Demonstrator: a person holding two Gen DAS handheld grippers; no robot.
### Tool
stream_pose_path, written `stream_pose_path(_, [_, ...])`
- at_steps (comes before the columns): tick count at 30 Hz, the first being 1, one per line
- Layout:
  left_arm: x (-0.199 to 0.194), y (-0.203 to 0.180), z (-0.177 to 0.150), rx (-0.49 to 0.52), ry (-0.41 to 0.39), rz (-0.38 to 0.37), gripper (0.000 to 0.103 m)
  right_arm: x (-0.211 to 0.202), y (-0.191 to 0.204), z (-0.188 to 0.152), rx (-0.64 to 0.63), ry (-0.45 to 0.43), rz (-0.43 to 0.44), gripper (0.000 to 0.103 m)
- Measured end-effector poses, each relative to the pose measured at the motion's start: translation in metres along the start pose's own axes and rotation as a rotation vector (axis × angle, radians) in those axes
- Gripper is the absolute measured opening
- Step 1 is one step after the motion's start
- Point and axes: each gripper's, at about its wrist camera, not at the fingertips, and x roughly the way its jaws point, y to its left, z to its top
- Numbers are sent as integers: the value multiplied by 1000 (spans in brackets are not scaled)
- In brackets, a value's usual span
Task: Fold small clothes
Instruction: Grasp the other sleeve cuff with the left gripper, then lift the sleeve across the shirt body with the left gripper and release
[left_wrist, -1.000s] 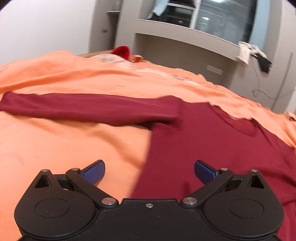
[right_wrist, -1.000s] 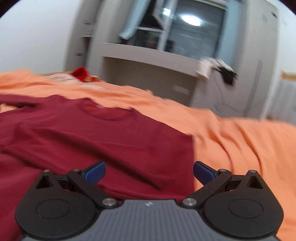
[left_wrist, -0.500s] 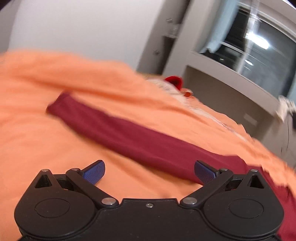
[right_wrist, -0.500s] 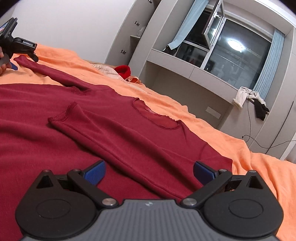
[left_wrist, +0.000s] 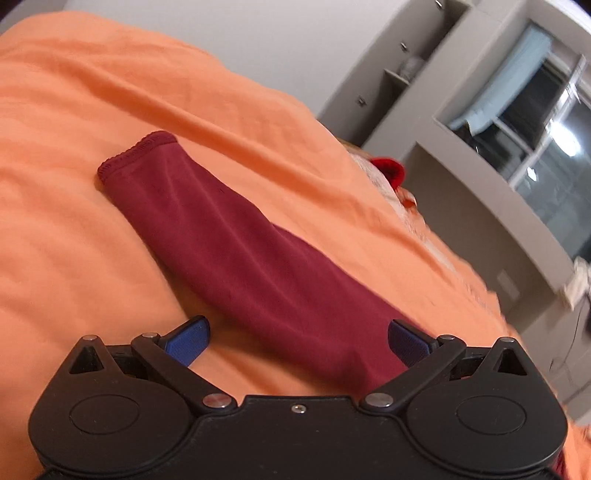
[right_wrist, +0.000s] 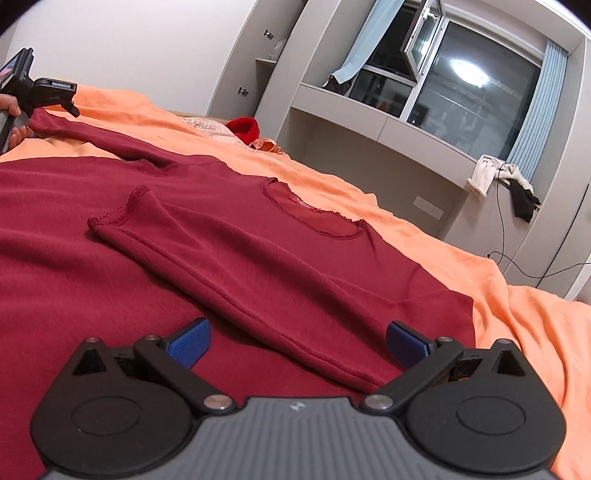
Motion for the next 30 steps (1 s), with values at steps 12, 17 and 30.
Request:
stream_pose_path(12, [-13, 19, -1, -213, -188, 48, 65, 2, 0, -1, 9, 11, 11, 103])
stream_pose_path(17, [-19, 26, -3, -260, -200, 70, 34, 2, 0, -2, 7, 11, 10, 103])
stream_pose_path(30, [-21, 53, 8, -395, -213, 48, 22, 1, 4, -2, -9, 5, -3, 103])
